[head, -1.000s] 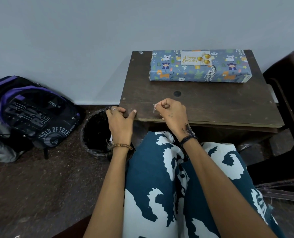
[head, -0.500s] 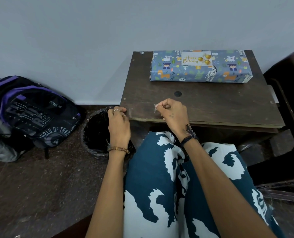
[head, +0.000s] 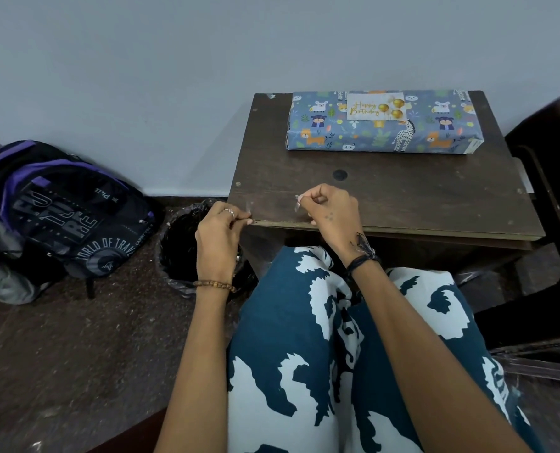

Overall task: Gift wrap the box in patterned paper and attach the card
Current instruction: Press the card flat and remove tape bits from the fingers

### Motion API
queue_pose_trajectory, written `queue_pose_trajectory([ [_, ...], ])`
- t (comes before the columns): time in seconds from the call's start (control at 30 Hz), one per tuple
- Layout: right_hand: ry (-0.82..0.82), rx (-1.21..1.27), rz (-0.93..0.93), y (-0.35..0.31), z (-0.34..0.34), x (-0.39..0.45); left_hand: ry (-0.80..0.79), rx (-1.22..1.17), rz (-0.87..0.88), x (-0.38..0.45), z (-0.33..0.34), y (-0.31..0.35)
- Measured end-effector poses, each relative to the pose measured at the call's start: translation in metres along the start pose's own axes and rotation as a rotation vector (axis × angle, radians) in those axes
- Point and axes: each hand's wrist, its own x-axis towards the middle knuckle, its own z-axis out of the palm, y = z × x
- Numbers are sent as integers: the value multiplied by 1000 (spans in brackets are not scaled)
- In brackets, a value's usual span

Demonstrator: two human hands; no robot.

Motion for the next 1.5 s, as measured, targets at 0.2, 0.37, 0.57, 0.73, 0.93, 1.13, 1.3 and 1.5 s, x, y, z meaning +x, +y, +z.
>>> queue_pose_trajectory([
  [0.2, -2, -1, -15, -1, -1, 0, 5, -36, -11, -2, -1, 2],
  [0.37, -6, 5, -10, 0, 0, 0, 47, -87, -105, 1, 1, 5],
  [0.57, -9, -2, -9, 1, 0, 1, -90, -64, -50, 1, 1, 7],
  [0.73, -5, -6, -15, 2, -1, 2, -61, 4, -139, 3, -2, 14],
  [0.93, -4, -9, -23, 0, -3, 1, -43, 75, -207, 1, -3, 23],
  [1.13, -8, -17, -25, -1, -2, -1, -7, 122, -281, 3, 4, 29],
  [1.3, -3, -32, -25, -1, -2, -1, 28, 205, -314, -1, 6, 40],
  [1.5, -4, -40, -22, -2, -2, -2, 18, 403, -324, 0, 11, 52],
])
